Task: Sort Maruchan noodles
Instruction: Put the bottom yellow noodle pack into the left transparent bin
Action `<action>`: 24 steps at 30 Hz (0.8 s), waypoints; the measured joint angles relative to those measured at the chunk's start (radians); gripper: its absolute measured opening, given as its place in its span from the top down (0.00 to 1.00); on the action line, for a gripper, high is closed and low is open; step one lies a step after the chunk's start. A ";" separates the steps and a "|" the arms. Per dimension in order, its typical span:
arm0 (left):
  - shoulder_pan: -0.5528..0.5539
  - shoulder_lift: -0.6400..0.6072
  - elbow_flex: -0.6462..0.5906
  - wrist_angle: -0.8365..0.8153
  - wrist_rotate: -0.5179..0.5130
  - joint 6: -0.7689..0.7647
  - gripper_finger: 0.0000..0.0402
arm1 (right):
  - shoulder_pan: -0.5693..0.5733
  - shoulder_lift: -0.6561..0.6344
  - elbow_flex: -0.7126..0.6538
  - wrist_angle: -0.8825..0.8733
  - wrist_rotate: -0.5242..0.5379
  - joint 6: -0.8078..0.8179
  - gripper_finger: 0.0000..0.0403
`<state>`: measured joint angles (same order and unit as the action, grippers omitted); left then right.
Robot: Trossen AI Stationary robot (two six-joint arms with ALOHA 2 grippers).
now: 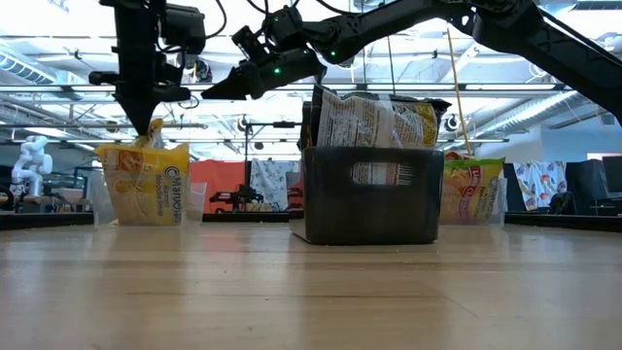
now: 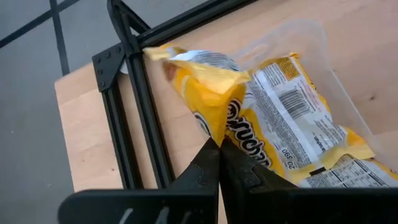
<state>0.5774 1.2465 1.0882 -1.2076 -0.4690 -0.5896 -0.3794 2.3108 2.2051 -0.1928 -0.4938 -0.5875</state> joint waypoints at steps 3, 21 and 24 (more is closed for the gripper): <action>0.000 0.000 0.000 -0.001 0.000 -0.010 1.00 | 0.000 0.000 0.000 0.000 0.000 0.000 1.00; -0.031 0.034 -0.001 -0.001 0.072 -0.125 1.00 | 0.000 0.000 0.000 0.000 0.000 0.000 1.00; -0.056 0.075 0.000 0.007 0.075 -0.148 1.00 | 0.000 0.000 0.000 -0.001 0.000 0.000 1.00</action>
<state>0.5216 1.3212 1.0877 -1.2002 -0.3943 -0.7373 -0.3794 2.3108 2.2051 -0.1936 -0.4938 -0.5873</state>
